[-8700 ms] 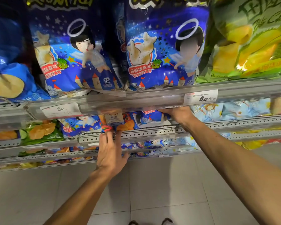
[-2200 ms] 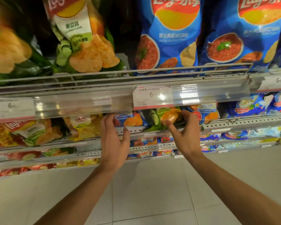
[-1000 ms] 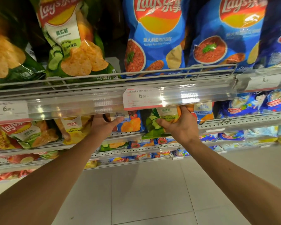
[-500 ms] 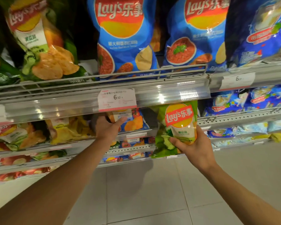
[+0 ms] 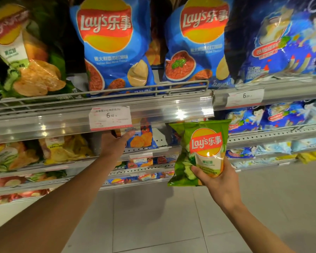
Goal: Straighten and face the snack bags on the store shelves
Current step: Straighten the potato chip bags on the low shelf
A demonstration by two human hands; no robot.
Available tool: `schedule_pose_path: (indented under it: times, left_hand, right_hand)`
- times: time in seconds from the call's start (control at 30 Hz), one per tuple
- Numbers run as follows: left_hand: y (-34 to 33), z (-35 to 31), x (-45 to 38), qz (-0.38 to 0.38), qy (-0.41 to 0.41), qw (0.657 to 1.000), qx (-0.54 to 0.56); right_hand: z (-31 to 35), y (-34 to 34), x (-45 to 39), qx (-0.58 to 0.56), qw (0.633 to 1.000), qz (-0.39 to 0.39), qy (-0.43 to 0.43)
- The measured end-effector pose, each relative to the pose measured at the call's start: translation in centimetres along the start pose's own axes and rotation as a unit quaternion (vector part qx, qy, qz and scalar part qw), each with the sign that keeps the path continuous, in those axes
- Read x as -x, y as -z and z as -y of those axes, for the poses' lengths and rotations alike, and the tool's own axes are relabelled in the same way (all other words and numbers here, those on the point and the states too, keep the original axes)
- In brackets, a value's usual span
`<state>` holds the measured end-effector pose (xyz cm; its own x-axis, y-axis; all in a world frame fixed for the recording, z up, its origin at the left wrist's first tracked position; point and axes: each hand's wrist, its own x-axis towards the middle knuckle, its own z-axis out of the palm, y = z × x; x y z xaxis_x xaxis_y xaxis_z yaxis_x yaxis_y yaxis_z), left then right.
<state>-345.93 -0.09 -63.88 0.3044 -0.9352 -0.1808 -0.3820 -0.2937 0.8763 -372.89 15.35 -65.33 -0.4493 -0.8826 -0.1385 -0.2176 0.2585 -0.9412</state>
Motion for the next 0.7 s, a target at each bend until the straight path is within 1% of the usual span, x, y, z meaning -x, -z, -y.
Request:
schedule_pose_path:
  times: [0.2, 0.27, 0.33, 0.43, 0.57, 0.7]
  left_hand:
    - [0.4, -0.7, 0.2, -0.021, 0.013, 1.0, -0.006]
    - [0.1, -0.8, 0.7, -0.004, -0.004, 1.0, -0.015]
    - [-0.7, -0.9, 1.4, 0.019, -0.003, 1.0, -0.017]
    - [-2.6, -1.1, 2.3, 0.046, 0.008, 0.998, 0.034]
    - [-4.4, -1.6, 2.6, 0.042, -0.005, 0.996, 0.075]
    - [-4.6, -1.4, 2.5, 0.059, -0.006, 0.996, 0.071]
  right_hand:
    - [0.1, 0.2, 0.1, -0.022, 1.0, 0.005, -0.002]
    - [0.2, -0.1, 0.3, -0.023, 1.0, 0.006, -0.002]
    - [0.1, -0.5, 0.4, -0.015, 1.0, 0.006, -0.001]
    - [0.0, -1.0, 0.5, -0.007, 1.0, 0.011, 0.0]
    - [0.1, -1.1, 0.8, -0.002, 1.0, 0.024, 0.004]
    - [0.5, -1.0, 0.9, -0.007, 1.0, 0.026, 0.0]
